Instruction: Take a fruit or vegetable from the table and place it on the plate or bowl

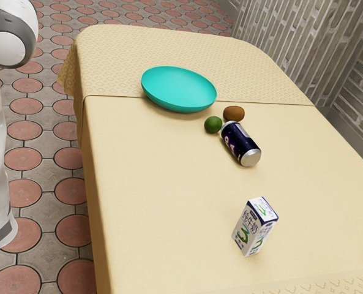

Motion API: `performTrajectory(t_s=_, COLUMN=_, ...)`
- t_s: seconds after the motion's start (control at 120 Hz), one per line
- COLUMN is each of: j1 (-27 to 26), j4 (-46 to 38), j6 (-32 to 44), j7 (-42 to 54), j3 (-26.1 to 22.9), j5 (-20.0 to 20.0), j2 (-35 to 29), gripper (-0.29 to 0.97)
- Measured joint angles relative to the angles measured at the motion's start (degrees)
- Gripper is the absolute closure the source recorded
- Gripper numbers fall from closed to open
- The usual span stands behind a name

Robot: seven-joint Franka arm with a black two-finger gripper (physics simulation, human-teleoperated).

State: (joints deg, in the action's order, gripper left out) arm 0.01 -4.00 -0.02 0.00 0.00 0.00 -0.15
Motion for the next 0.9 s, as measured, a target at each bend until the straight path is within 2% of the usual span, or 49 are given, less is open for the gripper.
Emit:
performTrajectory(t_s=0.533, j1=-0.02, j4=0.00, j6=0.71, j7=0.00, j3=0.00, j5=0.00, j2=0.05, gripper=0.00)
performTrajectory(t_s=0.9, j1=-0.03, j4=-1.95, j6=4.05, j7=0.00, j3=0.00, j5=0.00, j2=0.15, gripper=0.00)
